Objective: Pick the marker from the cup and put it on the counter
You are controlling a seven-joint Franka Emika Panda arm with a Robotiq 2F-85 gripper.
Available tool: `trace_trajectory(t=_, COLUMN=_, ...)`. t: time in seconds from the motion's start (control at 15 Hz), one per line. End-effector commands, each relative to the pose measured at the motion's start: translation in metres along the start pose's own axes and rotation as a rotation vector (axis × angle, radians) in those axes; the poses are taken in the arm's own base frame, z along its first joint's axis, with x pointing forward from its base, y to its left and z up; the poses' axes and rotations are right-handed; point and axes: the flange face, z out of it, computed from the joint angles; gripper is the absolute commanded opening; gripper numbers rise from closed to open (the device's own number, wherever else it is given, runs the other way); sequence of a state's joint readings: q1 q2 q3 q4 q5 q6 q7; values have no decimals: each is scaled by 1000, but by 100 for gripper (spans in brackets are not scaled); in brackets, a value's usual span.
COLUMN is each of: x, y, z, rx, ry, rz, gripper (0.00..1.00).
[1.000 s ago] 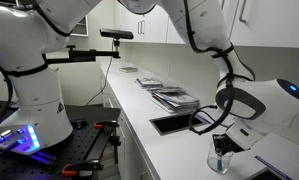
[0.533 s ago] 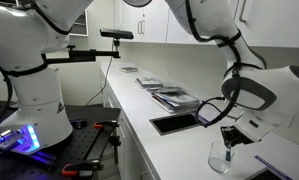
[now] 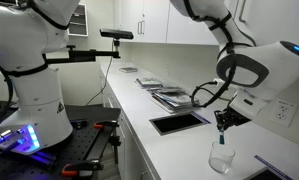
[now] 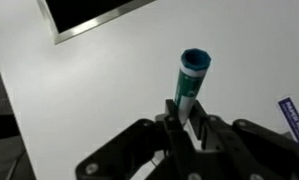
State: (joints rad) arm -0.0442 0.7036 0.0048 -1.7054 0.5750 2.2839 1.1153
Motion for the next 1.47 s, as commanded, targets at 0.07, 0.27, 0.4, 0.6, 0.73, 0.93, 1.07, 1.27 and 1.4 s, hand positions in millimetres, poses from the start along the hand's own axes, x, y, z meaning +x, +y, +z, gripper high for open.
trace_trajectory(t=0.07, x=-44, y=8, z=15, rx=-94, ry=-4, rz=-182, gripper=5)
trace_trajectory(t=0.27, x=-63, y=19, z=24, rx=-135, ry=-24, rz=-298, gripper=5)
trace_trajectory(t=0.4, x=-76, y=26, z=36, rx=-172, ry=-61, rz=-388, gripper=5)
trace_trajectory(t=0.6, x=-91, y=34, z=60, rx=-225, ry=-44, rz=-538, gripper=5)
trace_trajectory(t=0.73, x=-104, y=40, z=73, rx=-255, ry=-9, rz=-639, gripper=5)
trace_trajectory(t=0.93, x=-124, y=42, z=92, rx=-282, ry=79, rz=-788, gripper=5)
trace_trajectory(t=1.07, x=-127, y=38, z=103, rx=-280, ry=156, rz=-872, gripper=5)
trace_trajectory(t=1.27, x=-122, y=33, z=116, rx=-266, ry=293, rz=-978, gripper=5)
trace_trajectory(t=1.4, x=-122, y=28, z=125, rx=-245, ry=366, rz=-1060, gripper=5)
